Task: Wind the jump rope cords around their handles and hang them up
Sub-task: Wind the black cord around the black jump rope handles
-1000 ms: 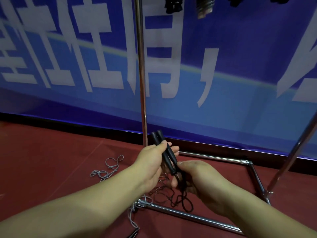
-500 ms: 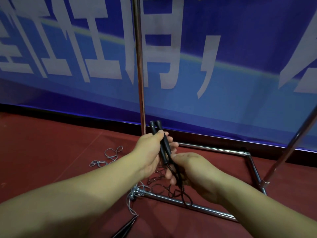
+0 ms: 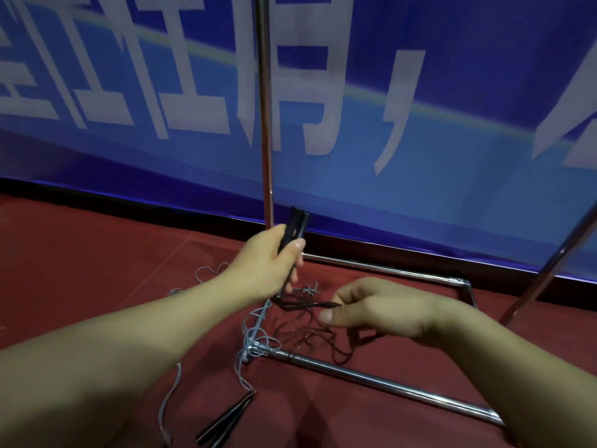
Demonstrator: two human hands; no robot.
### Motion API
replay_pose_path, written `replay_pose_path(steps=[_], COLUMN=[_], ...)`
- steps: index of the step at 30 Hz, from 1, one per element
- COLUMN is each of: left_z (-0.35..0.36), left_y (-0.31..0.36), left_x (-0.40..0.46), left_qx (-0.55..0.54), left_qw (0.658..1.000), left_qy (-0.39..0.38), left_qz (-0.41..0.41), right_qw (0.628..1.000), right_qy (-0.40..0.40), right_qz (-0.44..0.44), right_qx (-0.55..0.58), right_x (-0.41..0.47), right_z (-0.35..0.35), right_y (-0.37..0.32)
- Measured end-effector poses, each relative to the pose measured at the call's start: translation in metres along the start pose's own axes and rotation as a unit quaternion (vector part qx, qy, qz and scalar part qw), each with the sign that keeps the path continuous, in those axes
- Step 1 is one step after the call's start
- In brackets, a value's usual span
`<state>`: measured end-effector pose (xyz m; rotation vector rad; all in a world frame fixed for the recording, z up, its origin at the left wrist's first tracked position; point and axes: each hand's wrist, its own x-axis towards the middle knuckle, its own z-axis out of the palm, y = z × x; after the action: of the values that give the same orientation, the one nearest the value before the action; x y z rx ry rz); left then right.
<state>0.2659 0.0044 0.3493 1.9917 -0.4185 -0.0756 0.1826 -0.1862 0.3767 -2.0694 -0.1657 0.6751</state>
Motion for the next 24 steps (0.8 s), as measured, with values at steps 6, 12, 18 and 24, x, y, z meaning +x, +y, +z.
replay_pose_path(steps=[6,12,18,24], left_z=[-0.002,-0.008,-0.009,-0.002], left_y=[0.003,0.001,0.005,0.013], left_x=[-0.007,-0.007,-0.014,-0.021], left_qx=[0.092,0.13,0.164,0.116], left_qw=[0.989,0.983,0.973,0.977], left_qy=[-0.093,-0.101,-0.152,-0.172], left_qz=[0.064,0.077,0.054,0.048], right_qw=[0.997,0.984,0.974,0.972], right_qy=[0.002,0.096,0.173,0.218], right_qz=[0.039,0.015,0.016,0.02], right_qx=[-0.064,-0.148,-0.147,-0.08], right_x=[-0.005,-0.012,-0.022,-0.024], right_z=[-0.009,-0.013,-0.026,-0.035], right_y=[-0.001,-0.003,0.002,0.008])
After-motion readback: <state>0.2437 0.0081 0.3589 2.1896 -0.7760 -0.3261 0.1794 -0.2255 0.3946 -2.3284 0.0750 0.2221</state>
